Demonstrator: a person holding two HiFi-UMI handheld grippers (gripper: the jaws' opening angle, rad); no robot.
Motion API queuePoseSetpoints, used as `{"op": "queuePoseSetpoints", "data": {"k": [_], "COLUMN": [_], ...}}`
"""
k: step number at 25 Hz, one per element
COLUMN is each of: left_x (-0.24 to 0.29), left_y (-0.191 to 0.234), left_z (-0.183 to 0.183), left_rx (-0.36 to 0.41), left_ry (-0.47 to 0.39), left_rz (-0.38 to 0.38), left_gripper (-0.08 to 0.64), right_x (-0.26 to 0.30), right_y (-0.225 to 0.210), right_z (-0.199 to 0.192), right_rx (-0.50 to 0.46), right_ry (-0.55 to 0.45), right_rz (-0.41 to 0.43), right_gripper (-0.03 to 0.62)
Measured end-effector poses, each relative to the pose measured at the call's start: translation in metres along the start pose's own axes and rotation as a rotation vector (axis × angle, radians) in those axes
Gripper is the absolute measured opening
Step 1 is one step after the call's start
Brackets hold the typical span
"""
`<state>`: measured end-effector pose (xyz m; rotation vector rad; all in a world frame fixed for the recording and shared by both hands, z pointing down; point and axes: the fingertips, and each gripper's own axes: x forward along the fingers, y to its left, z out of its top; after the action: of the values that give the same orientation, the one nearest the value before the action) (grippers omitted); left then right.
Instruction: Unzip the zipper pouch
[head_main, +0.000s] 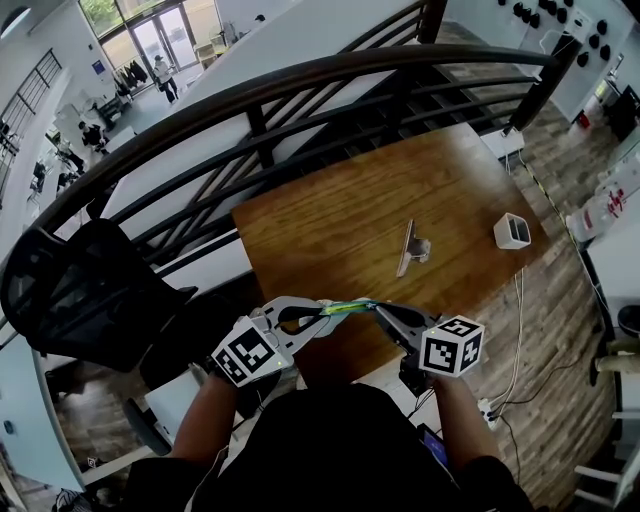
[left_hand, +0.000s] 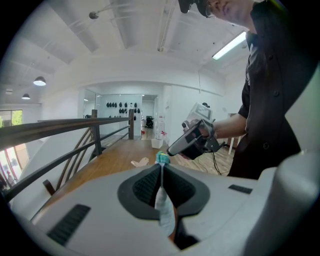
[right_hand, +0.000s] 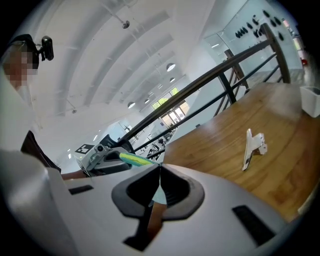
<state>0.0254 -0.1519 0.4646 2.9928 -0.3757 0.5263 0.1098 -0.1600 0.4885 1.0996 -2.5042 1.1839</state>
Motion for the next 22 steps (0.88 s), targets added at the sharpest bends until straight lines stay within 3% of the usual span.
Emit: {"op": "queuePoseSetpoints", "data": {"k": [22], "left_x": [-0.005], "left_y": [0.009], "left_z": [-0.002], "left_rx": [-0.059], "left_ry": [-0.026], "left_rz": [0.02], "left_gripper": [0.018], "right_x": [-0.016], "right_y": [-0.024], "right_z": [-0.001], "right_rx": [-0.037], "right_ry": [-0.013], "right_rz": [-0.109], "right_gripper": [0.002]}}
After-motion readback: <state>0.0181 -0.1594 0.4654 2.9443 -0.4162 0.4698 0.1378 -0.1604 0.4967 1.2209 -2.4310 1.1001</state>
